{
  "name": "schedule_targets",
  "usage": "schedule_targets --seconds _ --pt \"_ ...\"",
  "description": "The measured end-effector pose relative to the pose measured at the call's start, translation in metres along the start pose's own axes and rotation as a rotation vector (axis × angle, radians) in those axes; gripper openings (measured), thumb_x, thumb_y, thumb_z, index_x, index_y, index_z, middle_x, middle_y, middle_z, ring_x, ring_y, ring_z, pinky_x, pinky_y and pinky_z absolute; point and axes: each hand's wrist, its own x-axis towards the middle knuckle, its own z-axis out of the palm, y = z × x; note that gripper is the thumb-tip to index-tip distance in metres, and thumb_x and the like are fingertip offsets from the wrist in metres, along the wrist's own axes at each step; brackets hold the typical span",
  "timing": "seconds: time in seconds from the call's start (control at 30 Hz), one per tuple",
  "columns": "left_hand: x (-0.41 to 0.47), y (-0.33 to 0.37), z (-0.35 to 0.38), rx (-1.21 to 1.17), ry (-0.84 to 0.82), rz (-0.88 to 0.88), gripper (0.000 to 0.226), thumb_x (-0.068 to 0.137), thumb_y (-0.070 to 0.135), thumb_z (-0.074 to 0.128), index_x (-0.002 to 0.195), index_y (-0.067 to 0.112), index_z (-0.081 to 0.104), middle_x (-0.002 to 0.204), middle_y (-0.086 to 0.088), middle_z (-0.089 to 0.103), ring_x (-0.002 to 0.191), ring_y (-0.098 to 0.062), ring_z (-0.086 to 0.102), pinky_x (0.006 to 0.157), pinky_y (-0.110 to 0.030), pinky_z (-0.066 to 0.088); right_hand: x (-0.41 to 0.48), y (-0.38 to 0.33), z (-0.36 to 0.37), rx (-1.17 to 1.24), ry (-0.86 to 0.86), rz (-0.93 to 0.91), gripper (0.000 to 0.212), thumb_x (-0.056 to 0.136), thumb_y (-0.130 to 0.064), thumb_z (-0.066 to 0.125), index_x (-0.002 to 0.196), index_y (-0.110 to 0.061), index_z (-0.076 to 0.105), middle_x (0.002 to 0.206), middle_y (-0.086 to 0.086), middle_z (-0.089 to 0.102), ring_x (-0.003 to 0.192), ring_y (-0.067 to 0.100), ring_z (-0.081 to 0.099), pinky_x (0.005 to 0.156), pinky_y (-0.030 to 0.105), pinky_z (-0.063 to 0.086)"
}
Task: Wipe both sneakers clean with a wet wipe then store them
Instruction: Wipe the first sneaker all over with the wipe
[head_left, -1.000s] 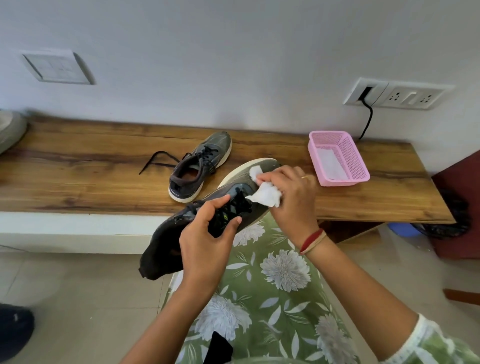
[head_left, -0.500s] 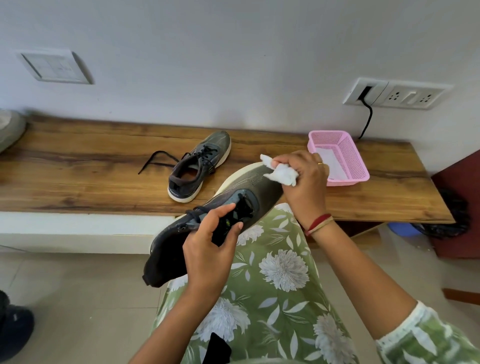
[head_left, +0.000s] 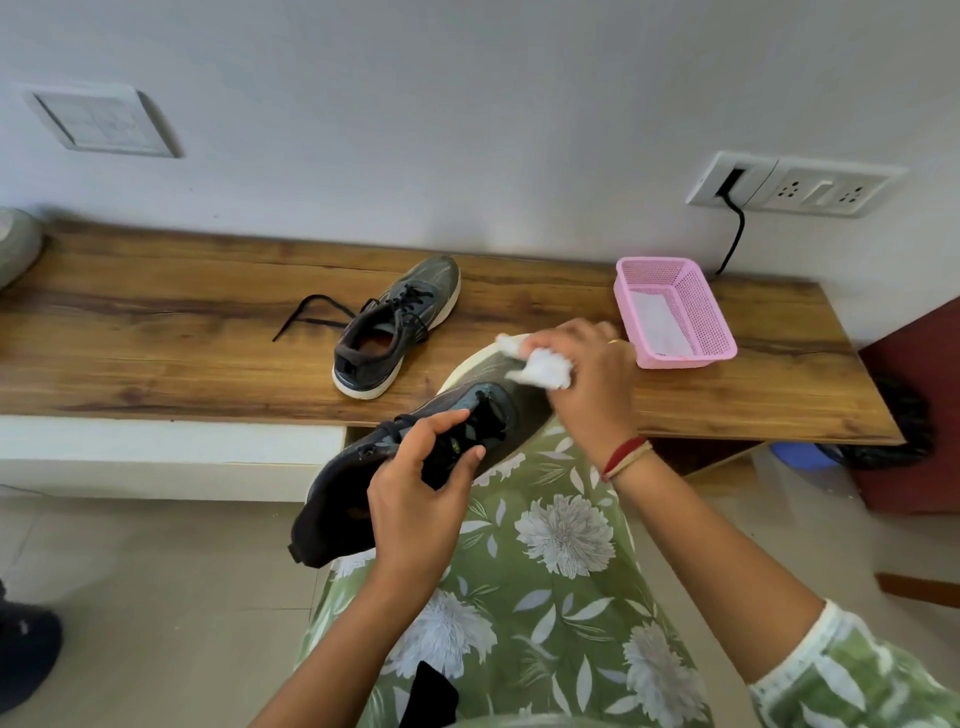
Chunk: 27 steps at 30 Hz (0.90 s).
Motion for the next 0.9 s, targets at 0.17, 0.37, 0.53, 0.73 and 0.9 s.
schedule_targets --seconds 0.17,0.37,0.53,0.73,0.9 --pt "0.0 0.0 0.001 -0.039 -0.009 -0.037 0.035 0.079 0.012 0.075 0.103 0.034 0.063 0.096 0.03 0.062 0.092 0.006 0.06 0.078 -0.018 0.05 0.002 0.005 0.005 0.09 0.05 0.118 0.018 0.076 -0.009 0.073 0.088 -0.022 0.073 0.087 0.002 0.063 0.083 0.024 0.05 0.069 0.037 0.035" --pt "0.0 -0.003 0.003 -0.063 -0.047 -0.087 0.035 0.077 0.012 0.076 0.101 0.033 0.064 0.096 0.027 0.064 0.097 0.007 0.058 0.079 -0.009 0.045 0.005 0.015 0.005 -0.023 -0.042 0.113 0.016 0.078 -0.014 0.073 0.09 -0.025 0.073 0.091 0.0 0.062 0.086 0.018 0.044 0.074 0.035 0.03" --pt "0.004 -0.005 0.002 -0.079 -0.051 -0.135 0.033 0.075 0.011 0.078 0.097 0.032 0.065 0.094 0.021 0.065 0.096 0.007 0.058 0.079 -0.005 0.041 -0.009 -0.002 0.015 0.03 -0.042 0.113 0.017 0.077 -0.008 0.071 0.088 -0.021 0.072 0.09 0.001 0.062 0.087 0.018 0.044 0.071 0.03 0.023" --pt "0.006 -0.005 0.005 -0.076 -0.087 -0.147 0.033 0.074 0.01 0.079 0.096 0.03 0.066 0.096 0.017 0.066 0.096 0.006 0.058 0.079 -0.003 0.039 0.005 0.017 0.01 -0.088 -0.044 0.198 0.015 0.082 -0.016 0.066 0.091 -0.027 0.072 0.095 -0.002 0.061 0.093 0.02 0.043 0.076 0.032 0.024" --pt "0.011 -0.009 0.004 -0.08 -0.053 -0.159 0.034 0.072 0.012 0.08 0.096 0.032 0.067 0.095 0.018 0.067 0.097 0.002 0.059 0.085 -0.012 0.043 -0.02 -0.007 0.025 -0.059 -0.089 0.045 0.017 0.079 -0.013 0.068 0.089 -0.026 0.071 0.091 -0.003 0.061 0.09 0.02 0.046 0.071 0.03 0.018"
